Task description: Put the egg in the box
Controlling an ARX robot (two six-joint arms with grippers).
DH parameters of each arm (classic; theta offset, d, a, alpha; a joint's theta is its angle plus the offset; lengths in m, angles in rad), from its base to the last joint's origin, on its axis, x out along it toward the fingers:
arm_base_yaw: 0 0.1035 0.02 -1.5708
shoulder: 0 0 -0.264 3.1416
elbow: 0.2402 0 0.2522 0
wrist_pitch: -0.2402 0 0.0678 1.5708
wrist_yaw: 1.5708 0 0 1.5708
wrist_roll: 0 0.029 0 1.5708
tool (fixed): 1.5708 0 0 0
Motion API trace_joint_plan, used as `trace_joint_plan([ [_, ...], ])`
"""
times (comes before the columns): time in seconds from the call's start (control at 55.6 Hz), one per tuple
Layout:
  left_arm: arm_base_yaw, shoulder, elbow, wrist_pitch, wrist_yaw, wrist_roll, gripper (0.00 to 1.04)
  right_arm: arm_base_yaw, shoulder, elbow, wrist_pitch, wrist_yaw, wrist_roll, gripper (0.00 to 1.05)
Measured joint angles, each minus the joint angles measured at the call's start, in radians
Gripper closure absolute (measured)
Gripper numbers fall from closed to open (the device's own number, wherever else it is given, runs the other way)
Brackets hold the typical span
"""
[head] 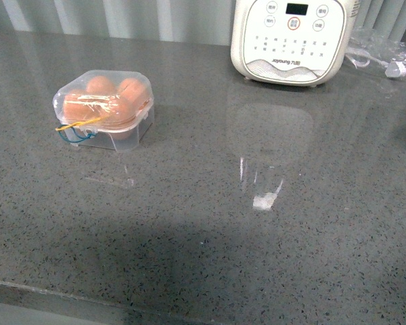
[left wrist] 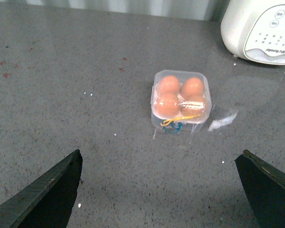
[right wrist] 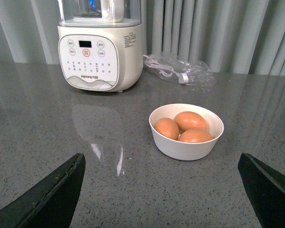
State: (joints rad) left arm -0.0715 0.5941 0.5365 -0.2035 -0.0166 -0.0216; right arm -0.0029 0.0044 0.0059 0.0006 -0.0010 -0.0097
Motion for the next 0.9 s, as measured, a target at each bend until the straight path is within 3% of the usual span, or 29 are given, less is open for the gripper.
trace_joint_plan([
  [0.342, 0.171, -0.108, -0.065, -0.072, 0.098, 0.026, 0.07, 0.000, 0.000, 0.000, 0.000, 0.000, 0.000, 0.07],
  [0.486, 0.089, -0.230, -0.229, 0.237, 0.019, 0.021, 0.31, 0.000, 0.000, 0.000, 0.000, 0.000, 0.000, 0.07],
  [0.594, 0.072, -0.275, -0.277, 0.275, 0.023, 0.021, 0.47, 0.000, 0.000, 0.000, 0.000, -0.002, 0.000, 0.07],
  [0.72, 0.072, -0.311, -0.351, 0.285, 0.016, 0.021, 0.74, 0.000, 0.000, 0.000, 0.000, 0.000, 0.000, 0.07],
  [0.9, 0.072, -0.355, -0.393, 0.294, 0.016, 0.021, 1.01, 0.000, 0.000, 0.000, 0.000, 0.000, 0.000, 0.07],
])
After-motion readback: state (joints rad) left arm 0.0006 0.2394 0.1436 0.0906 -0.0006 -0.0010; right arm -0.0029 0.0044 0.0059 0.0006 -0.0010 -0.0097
